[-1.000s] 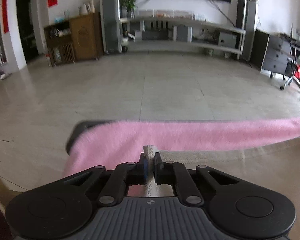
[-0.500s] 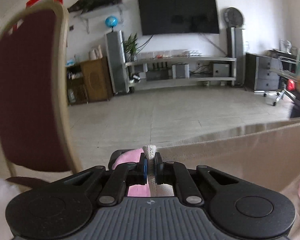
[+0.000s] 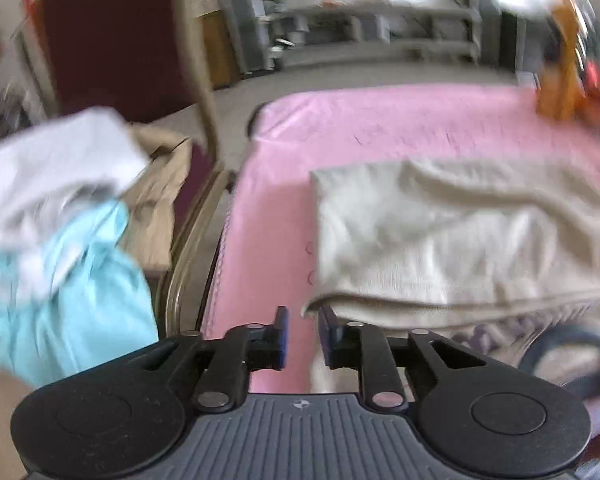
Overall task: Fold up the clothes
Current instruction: 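Lift the hem with both grippers and fold it over toward the collar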
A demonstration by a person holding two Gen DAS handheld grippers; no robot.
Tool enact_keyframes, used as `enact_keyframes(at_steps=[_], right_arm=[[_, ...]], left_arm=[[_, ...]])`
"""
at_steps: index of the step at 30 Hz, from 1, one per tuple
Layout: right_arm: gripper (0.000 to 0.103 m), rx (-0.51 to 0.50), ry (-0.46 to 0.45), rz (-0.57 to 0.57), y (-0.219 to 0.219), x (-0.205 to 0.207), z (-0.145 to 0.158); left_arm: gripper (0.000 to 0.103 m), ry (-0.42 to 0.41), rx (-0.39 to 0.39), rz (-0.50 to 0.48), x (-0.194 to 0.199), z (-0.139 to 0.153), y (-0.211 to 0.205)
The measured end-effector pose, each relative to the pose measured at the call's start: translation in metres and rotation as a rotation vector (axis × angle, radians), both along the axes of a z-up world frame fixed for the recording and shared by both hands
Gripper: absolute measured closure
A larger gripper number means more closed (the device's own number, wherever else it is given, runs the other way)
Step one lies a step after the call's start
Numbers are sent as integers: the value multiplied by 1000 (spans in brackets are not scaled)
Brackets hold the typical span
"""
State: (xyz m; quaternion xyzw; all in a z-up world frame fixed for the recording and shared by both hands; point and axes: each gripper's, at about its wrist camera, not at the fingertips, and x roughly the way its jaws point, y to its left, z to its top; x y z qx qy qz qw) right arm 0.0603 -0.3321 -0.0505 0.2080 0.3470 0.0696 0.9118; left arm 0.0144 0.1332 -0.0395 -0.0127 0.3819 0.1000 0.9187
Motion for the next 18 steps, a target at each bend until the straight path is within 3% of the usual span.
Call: enact_keyframes(at_steps=[1, 3, 6, 11, 13, 18], right_arm=[[97, 53, 13, -14, -7, 1, -2], [97, 140, 49, -25, -14, 5, -10], [87, 296, 136, -23, -16, 16, -29], [77, 325, 194, 10, 3, 14, -42], [74, 330, 207, 11, 5, 14, -45], [69, 370, 250, -22, 3, 16, -53]], left_arm=[[66, -14, -77, 31, -1, 2, 9], [66, -13, -224, 89, 0, 1, 23], [67, 37, -423, 168, 8, -11, 40], [65, 71, -670, 272, 19, -25, 57], [62, 75, -743, 298, 20, -27, 63], [60, 126, -806, 375, 29, -38, 74]])
